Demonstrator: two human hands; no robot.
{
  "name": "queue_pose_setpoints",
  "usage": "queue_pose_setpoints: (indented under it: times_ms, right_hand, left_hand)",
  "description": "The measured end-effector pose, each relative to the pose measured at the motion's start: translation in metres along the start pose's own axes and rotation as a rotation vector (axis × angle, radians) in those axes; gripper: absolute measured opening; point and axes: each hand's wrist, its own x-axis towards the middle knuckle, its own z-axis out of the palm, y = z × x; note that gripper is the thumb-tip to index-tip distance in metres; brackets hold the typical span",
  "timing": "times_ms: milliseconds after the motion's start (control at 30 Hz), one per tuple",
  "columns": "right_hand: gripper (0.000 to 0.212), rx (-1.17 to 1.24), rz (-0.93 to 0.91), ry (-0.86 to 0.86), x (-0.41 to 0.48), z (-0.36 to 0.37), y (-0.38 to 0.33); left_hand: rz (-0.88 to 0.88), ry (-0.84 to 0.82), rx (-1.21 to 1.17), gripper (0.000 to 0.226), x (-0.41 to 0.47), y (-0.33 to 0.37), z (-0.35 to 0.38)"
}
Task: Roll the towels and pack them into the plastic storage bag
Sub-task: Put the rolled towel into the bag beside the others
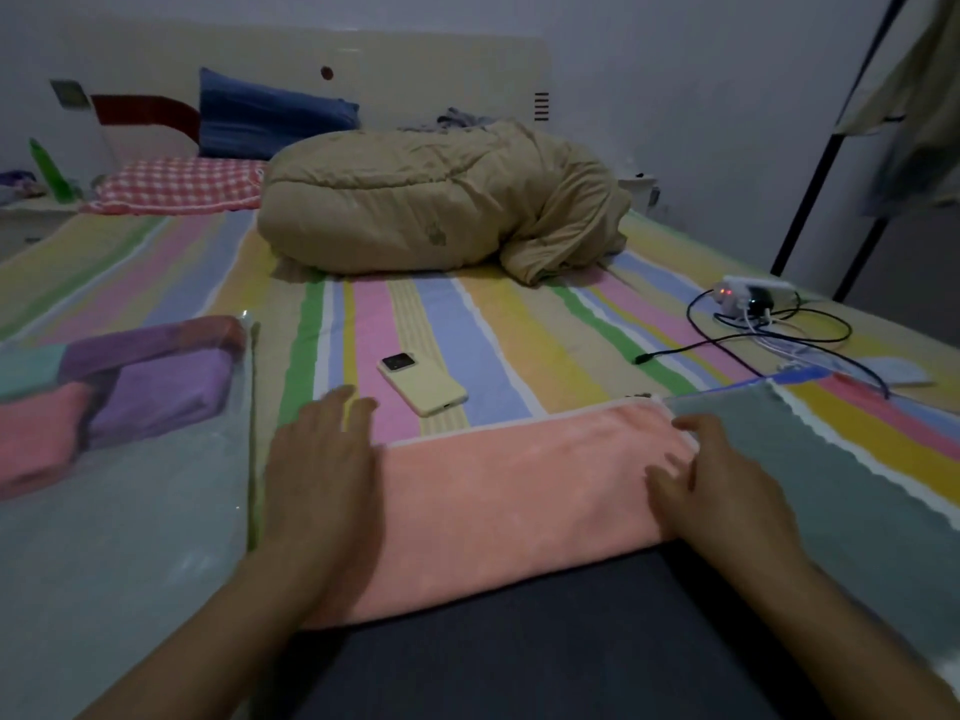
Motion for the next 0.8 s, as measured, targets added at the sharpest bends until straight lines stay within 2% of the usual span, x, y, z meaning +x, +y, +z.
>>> queue_pose_setpoints:
  times_ms: [67, 133, 200, 333, 367, 433, 500, 600, 667, 700, 733, 800]
  right_hand:
    - [0.067, 0.298, 0.141, -0.29, -0.026, -0.007, -0.002]
    - [0.08, 0.637, 0.268, -0.45, -0.045, -0.016, -0.002]
    - [0.084, 0.938, 0.356, -0.457, -0.053, -0.019, 0.001]
    - [0.075, 1.413, 0.455, -0.307, -0.048, -0.006, 0.001]
    - [0.07, 1.411, 0.457, -0.242, -0.045, 0.0, -0.001]
    - [0.063, 1.182, 0.412, -0.117, -0.038, 0.012, -0.008]
    - [0.06, 0.853, 0.294, -0.013, -0.036, 0.02, -0.02]
    - [0.055, 0.375, -0.065, 0.136, -0.042, 0.023, -0.046]
    - [0.052, 0.154, -0.35, 0.247, -0.05, 0.025, -0.072]
    - [0.05, 0.105, -0.476, 0.28, -0.056, 0.027, -0.086]
    - [0.047, 0.078, -0.583, 0.259, -0.064, 0.028, -0.101]
    - [0.048, 0.061, -0.741, 0.067, -0.086, 0.041, -0.126]
  left_hand:
    - [0.162, -0.003, -0.162, 0.037, -0.005, 0.037, 0.002]
    - [0.299, -0.051, -0.247, 0.039, -0.017, 0.076, 0.01]
    - [0.388, -0.166, -0.206, 0.048, -0.029, 0.101, 0.026]
    - [0.348, -0.392, -0.085, 0.065, -0.037, 0.113, 0.041]
    - [0.354, -0.431, -0.088, 0.073, -0.036, 0.113, 0.039]
    - [0.357, -0.461, -0.18, 0.079, -0.035, 0.111, 0.029]
    - [0.238, -0.44, -0.468, 0.06, -0.037, 0.101, 0.011]
    - [-0.131, -0.337, -0.923, 0.026, -0.037, 0.073, -0.015]
    - [-0.487, -0.403, -1.174, 0.021, -0.034, 0.049, -0.028]
    - [-0.685, -0.491, -1.309, 0.021, -0.031, 0.035, -0.036]
    - [-0.849, -0.581, -1.429, 0.023, -0.029, 0.021, -0.042]
    - [-1.02, -0.647, -1.596, 0.035, -0.03, -0.01, -0.047]
